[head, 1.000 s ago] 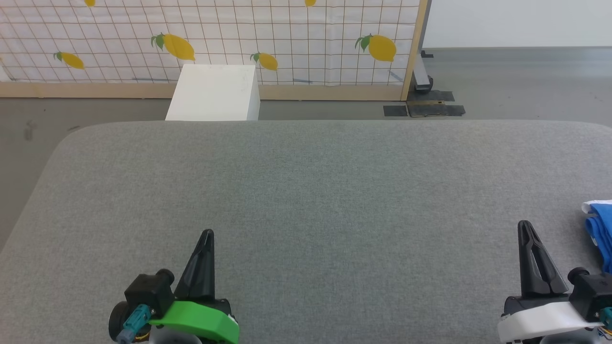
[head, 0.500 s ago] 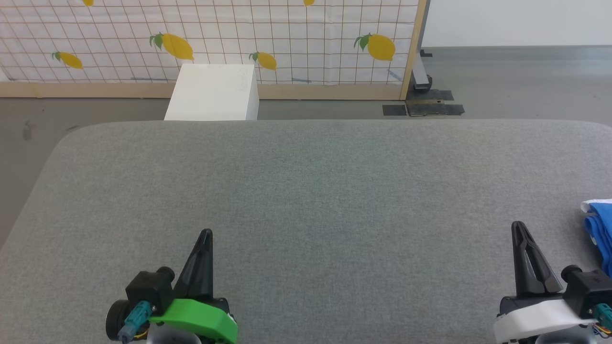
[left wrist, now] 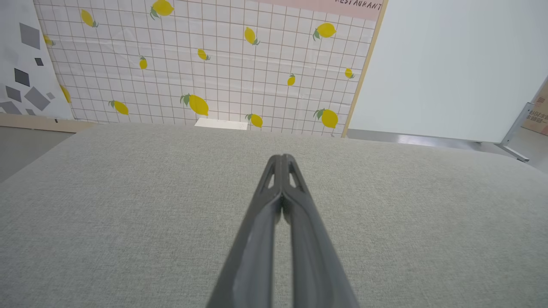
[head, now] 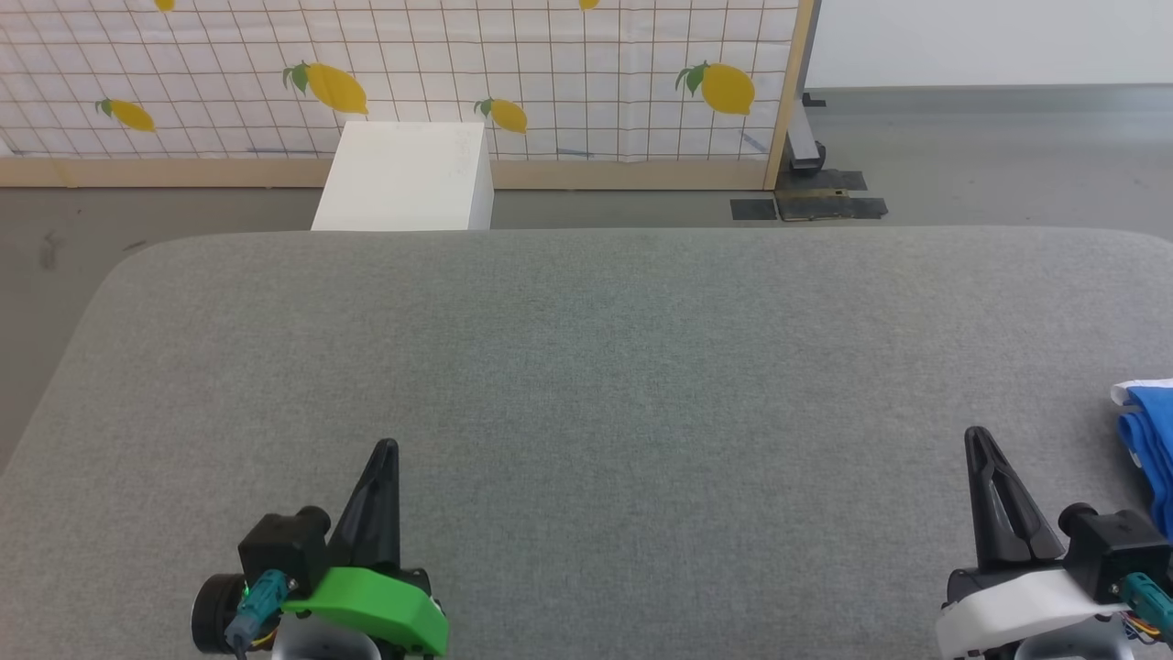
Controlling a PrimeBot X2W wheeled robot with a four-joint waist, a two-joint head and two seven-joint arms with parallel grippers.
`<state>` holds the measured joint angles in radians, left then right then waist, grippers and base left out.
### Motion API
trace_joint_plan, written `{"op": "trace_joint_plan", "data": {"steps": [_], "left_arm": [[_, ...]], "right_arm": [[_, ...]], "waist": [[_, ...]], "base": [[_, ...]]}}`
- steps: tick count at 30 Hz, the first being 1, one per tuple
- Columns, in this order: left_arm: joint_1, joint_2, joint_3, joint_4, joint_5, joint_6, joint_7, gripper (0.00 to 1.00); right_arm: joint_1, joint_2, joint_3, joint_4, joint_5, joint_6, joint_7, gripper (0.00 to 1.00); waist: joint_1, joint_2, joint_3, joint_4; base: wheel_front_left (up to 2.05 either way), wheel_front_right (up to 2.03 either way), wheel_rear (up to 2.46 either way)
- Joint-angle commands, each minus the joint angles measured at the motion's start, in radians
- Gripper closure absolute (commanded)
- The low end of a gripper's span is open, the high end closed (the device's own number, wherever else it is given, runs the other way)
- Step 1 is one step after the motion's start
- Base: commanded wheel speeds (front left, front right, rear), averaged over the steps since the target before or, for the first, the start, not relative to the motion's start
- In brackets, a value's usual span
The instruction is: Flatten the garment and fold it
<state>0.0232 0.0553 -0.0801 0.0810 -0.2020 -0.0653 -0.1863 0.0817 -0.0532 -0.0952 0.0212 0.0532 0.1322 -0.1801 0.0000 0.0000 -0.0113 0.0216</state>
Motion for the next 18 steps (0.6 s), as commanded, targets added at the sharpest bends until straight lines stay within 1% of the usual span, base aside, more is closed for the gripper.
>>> {"op": "trace_joint_plan", "data": {"steps": [1, 18], "left_arm": [[-0.006, -0.002, 0.004, -0.008, 0.016, 0.008, 0.005, 1.0], [-0.01, -0.002, 0.019, -0.022, 0.052, 0.019, 0.04, 1.0]], "right_arm": [[-0.02, 0.001, 0.005, -0.005, -0.008, 0.0, 0.006, 1.0], [-0.032, 0.001, 0.023, -0.008, -0.017, -0.001, 0.04, 1.0]], "waist": [[0.0, 0.0, 0.0, 0.0], [0.0, 0.0, 0.002, -0.004]], "base": [[0.0, 0.0, 0.0], [0.0, 0.0, 0.0]]}}
